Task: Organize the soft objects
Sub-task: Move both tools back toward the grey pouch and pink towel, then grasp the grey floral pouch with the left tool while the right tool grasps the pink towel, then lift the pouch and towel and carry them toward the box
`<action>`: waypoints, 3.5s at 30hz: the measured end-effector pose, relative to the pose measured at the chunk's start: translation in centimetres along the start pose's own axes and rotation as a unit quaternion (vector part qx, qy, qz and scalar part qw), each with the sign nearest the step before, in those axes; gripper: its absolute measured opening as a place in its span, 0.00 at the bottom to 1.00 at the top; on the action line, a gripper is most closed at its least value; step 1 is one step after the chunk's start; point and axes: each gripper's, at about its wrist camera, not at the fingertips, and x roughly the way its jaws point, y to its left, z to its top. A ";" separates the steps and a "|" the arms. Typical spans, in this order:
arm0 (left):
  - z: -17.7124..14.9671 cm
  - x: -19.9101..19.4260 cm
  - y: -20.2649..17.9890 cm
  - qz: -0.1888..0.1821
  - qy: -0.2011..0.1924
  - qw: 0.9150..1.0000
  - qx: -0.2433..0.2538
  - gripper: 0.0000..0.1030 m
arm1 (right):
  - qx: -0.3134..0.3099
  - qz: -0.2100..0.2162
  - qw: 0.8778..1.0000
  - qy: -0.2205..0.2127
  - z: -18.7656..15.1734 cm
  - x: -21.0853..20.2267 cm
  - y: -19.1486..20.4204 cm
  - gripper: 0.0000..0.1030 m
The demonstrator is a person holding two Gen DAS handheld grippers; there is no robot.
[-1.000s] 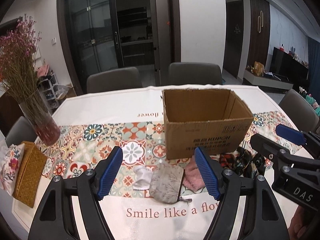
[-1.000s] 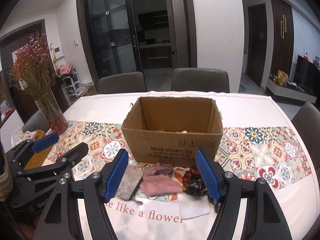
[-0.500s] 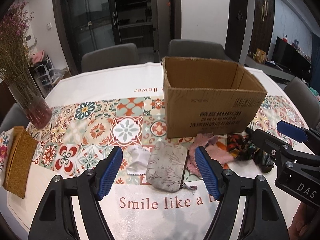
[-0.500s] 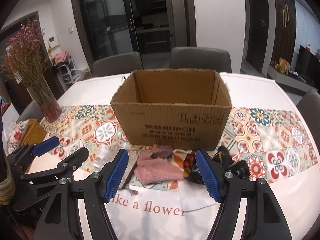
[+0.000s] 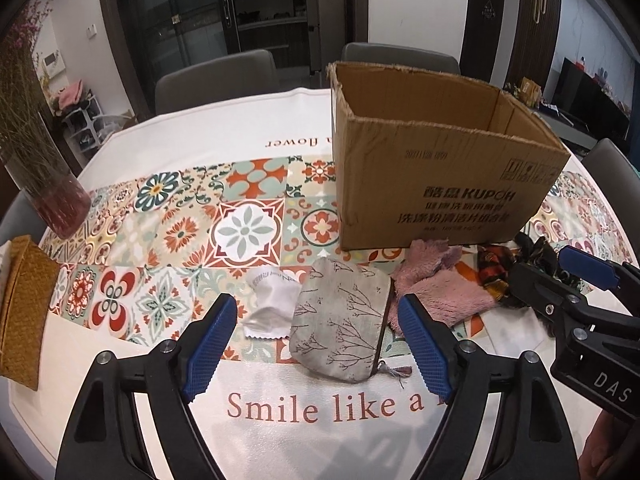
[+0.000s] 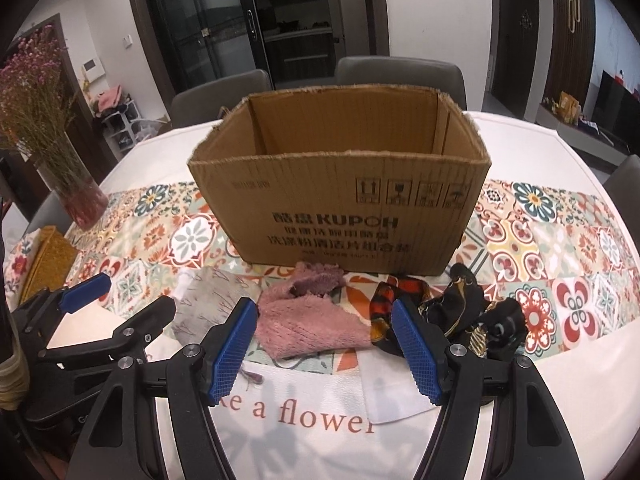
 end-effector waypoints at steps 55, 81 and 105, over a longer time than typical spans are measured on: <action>-1.4 8.3 1.7 -0.046 0.055 0.997 -0.011 0.06 | -0.013 0.001 0.996 0.086 -1.1 9.6 0.9 0.69; -1.3 8.5 3.1 -0.049 0.054 0.997 -0.026 0.05 | -0.060 0.016 0.994 0.091 -1.3 12.4 4.7 0.11; 2.1 -4.5 1.0 -0.043 -0.057 0.997 -0.007 0.05 | -0.055 0.045 0.997 -0.025 1.1 0.2 4.5 0.10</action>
